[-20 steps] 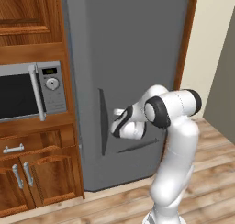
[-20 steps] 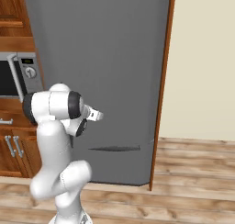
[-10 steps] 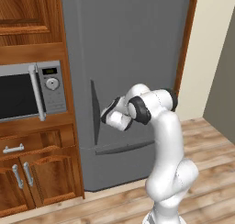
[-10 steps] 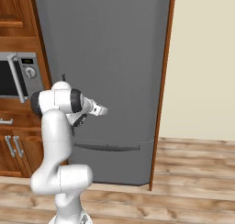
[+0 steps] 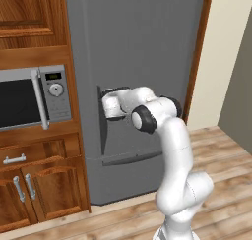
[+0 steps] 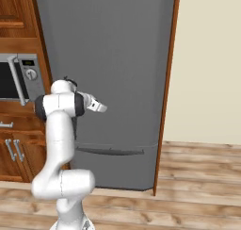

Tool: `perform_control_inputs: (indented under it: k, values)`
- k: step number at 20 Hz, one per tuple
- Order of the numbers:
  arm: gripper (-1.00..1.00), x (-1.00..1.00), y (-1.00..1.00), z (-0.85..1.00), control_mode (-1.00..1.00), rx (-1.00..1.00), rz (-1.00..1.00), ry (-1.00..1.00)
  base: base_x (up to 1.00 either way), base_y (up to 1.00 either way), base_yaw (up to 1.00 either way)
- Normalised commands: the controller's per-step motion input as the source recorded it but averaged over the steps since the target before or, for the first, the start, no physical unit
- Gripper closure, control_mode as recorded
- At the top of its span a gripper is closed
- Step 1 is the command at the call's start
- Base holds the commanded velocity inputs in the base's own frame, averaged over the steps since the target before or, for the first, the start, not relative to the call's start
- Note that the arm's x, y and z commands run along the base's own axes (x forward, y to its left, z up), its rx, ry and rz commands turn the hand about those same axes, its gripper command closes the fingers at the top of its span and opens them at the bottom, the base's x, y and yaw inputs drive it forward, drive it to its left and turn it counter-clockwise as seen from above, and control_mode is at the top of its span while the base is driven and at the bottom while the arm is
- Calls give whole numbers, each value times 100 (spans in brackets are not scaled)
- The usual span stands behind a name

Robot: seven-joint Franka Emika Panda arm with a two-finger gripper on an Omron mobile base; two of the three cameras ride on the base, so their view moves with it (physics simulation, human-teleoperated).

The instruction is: Place the tupperware on the top shelf of the fridge. Make space for the tupperware among the existing items by rearranging them on the shelves if needed. Close the fridge door when finished.

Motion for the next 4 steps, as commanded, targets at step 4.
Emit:
perform_control_inputs:
  k: [4]
  values:
    - [-100,100,0,6,-100,0,-17,22,0,0,0]
